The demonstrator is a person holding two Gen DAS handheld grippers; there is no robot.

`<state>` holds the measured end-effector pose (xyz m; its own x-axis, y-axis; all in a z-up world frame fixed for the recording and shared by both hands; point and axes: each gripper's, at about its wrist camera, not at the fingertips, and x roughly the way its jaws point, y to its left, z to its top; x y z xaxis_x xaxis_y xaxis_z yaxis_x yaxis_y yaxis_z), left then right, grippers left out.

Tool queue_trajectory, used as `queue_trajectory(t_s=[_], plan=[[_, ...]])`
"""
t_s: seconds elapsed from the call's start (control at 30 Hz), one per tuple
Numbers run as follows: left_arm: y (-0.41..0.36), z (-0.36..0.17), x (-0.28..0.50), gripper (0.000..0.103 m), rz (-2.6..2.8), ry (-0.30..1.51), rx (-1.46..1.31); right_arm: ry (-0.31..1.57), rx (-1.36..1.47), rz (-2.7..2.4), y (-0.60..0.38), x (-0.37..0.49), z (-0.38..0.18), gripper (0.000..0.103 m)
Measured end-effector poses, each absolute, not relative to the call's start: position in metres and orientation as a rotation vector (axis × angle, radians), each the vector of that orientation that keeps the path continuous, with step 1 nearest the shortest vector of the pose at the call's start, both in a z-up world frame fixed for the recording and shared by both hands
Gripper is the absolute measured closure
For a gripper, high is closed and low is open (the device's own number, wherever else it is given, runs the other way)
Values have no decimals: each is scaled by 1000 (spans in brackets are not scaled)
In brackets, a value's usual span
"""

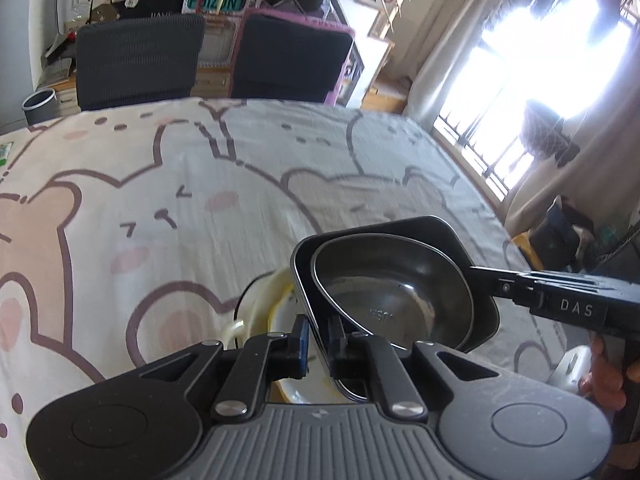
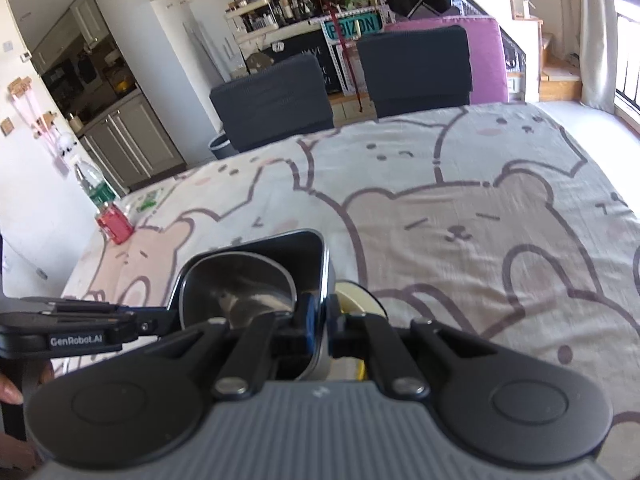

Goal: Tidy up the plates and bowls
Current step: 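Lift the nested steel stack with both tools and lower it onto the cream bowls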

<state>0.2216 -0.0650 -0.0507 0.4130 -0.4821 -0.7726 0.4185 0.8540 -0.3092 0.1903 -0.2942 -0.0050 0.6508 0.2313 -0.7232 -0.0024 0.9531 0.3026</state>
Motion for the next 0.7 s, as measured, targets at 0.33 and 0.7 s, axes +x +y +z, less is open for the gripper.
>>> queue_trajectory(t_s=[0.33,0.7], plan=[[-67,-72,229,93,-546,1070,-47,952,252,153,-286,193,-23,96],[-70,-78,235,94,-537,1090,-31,1014,216,144,-283,200,-33,96]])
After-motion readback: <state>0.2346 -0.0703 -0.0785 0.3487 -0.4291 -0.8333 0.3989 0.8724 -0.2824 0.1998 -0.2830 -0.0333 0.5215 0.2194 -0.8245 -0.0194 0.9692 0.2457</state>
